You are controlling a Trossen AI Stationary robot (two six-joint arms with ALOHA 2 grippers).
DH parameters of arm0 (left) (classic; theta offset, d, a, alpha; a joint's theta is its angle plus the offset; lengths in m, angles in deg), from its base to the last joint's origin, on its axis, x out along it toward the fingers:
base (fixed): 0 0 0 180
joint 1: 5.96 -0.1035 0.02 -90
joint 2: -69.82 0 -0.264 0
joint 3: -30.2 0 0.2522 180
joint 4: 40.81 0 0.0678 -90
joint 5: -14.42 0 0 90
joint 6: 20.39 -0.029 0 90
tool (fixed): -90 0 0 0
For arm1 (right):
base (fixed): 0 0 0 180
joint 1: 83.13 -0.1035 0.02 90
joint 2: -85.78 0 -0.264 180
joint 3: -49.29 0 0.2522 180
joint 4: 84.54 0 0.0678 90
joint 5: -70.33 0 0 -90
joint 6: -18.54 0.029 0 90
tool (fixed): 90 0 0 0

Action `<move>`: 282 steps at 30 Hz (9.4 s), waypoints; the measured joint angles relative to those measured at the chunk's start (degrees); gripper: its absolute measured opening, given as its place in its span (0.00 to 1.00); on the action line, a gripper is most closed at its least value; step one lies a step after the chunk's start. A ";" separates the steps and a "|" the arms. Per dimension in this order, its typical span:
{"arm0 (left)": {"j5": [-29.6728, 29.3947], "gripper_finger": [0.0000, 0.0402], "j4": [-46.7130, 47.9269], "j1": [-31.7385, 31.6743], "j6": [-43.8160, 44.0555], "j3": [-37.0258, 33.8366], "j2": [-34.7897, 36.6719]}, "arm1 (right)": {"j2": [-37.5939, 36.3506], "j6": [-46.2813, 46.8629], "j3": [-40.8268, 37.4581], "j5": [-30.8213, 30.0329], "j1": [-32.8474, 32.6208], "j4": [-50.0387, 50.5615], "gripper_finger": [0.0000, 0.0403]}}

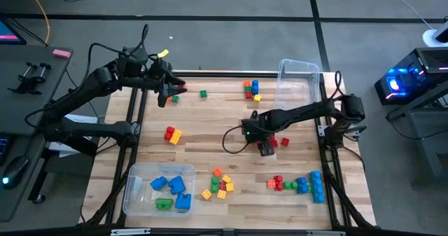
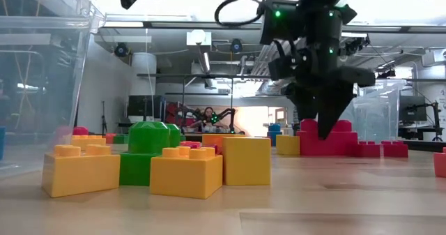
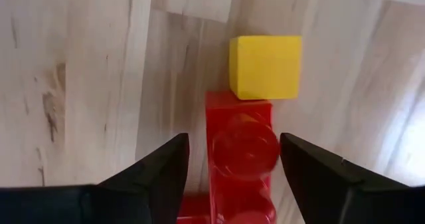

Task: Sort blocks by size
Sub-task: Put the large red game piece into the right transparent bin, then put the large blue game piece into the right transparent bin

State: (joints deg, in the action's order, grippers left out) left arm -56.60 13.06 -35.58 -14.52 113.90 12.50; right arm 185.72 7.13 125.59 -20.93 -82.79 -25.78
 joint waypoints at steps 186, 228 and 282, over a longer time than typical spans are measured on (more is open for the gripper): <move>-1.76 0.40 -19.11 3.34 -7.57 0.00 -6.16 | -33.74 58.91 22.82 -3.80 10.63 32.07 0.53; -1.81 0.40 -17.46 3.34 -7.57 0.00 -6.14 | -23.52 143.81 -24.04 18.39 -37.09 -0.98 0.53; -4.41 0.40 -17.70 3.36 -5.97 0.00 -6.16 | -45.24 71.65 2.25 -30.12 23.01 23.21 0.70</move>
State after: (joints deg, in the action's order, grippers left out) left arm -61.01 -4.64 -32.22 -20.48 113.90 6.34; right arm 140.48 78.78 127.84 -51.05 -59.78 -2.57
